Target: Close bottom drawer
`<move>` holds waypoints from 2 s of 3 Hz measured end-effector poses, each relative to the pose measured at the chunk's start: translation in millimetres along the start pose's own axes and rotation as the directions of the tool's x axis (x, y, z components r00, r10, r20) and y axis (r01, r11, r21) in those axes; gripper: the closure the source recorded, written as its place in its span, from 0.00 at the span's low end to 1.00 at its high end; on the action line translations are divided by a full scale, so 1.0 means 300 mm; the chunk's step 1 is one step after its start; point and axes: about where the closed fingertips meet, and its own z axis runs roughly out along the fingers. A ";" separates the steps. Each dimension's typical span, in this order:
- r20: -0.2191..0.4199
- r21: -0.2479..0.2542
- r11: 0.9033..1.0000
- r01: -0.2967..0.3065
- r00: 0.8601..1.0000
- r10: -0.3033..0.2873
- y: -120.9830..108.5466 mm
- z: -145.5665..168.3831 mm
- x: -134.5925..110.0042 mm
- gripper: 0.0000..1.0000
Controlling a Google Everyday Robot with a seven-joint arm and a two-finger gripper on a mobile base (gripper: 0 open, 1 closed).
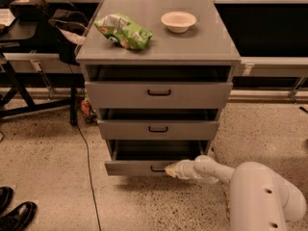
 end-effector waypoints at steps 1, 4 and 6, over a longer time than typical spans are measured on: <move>-0.008 0.015 1.000 -0.018 1.000 0.018 -0.005 0.002 0.037 1.00; 0.011 0.094 0.995 0.021 1.000 -0.022 -0.115 0.051 -0.113 1.00; 0.023 0.091 0.996 -0.002 1.000 0.000 -0.082 0.020 -0.066 1.00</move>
Offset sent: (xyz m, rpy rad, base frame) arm 0.0200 -0.0097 -0.0132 -0.0292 -0.0082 -0.0571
